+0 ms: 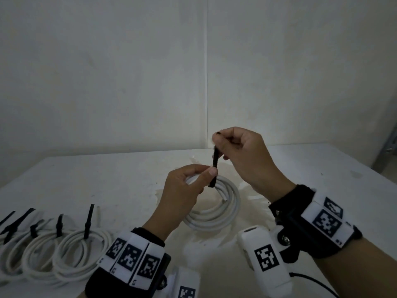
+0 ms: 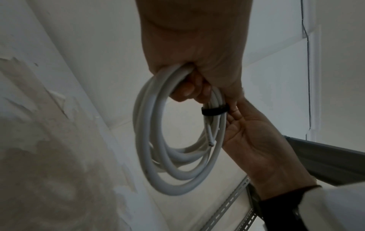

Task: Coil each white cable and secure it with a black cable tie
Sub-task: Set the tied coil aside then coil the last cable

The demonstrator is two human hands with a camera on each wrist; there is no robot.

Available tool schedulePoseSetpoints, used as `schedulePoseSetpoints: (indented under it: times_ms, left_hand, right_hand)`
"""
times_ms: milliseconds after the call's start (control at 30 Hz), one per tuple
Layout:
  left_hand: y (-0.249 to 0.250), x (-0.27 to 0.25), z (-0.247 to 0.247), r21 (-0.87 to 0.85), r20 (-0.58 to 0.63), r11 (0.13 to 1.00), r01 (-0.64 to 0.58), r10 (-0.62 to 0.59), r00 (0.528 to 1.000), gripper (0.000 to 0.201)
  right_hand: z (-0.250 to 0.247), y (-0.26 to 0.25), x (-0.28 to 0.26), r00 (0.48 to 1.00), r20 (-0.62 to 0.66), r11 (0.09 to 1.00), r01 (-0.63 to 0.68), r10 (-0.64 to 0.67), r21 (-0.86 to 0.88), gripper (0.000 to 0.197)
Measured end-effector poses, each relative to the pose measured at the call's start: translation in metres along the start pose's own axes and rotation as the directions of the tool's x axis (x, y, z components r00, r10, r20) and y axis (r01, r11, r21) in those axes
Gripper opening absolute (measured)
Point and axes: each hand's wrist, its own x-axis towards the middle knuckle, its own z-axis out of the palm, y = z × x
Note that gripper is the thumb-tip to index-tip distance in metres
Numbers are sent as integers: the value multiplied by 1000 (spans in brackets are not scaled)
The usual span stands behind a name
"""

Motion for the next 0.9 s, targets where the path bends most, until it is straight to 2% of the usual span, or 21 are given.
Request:
schedulePoseSetpoints:
  times_ms: [67, 100, 267, 500, 600, 667, 733, 833, 900]
  left_hand:
    - [0, 0, 0, -6, -16, 1000, -5, 4, 1000, 12]
    - [0, -1, 1, -3, -20, 1000, -10, 10, 1000, 13]
    - [4, -1, 6, 27, -2, 998, -50, 50, 999, 15]
    - [8, 1, 6, 62, 15, 990, -126, 125, 992, 12]
    - [8, 1, 3, 68, 29, 990, -120, 118, 993, 12]
    - [5, -2, -1, 63, 36, 994, -90, 88, 995, 15]
    - [0, -3, -6, 10, 9, 1000, -17, 17, 1000, 17]
    - [-3, 0, -13, -93, -58, 994, 58, -63, 996, 13]
    - [-4, 3, -17, -124, -62, 990, 66, -74, 995, 16]
  right_hand:
    - [-1, 0, -2, 994, 106, 999, -31, 32, -17, 11]
    - [-2, 1, -4, 992, 119, 999, -22, 27, -41, 14]
    - [3, 3, -8, 997, 4, 977, 75, -75, -201, 16]
    - [8, 7, -2, 983, -149, 979, 74, -103, -190, 14]
    - [9, 12, -4, 982, -157, 985, 85, -109, -149, 18]
    - [9, 19, -7, 991, -77, 989, 98, -106, -111, 17]
    - [8, 31, -14, 997, 66, 992, 50, -43, -117, 5]
    - [10, 43, -27, 971, 237, 996, -18, 38, -88, 35]
    - [16, 40, -35, 968, 245, 998, -63, 62, -2, 43]
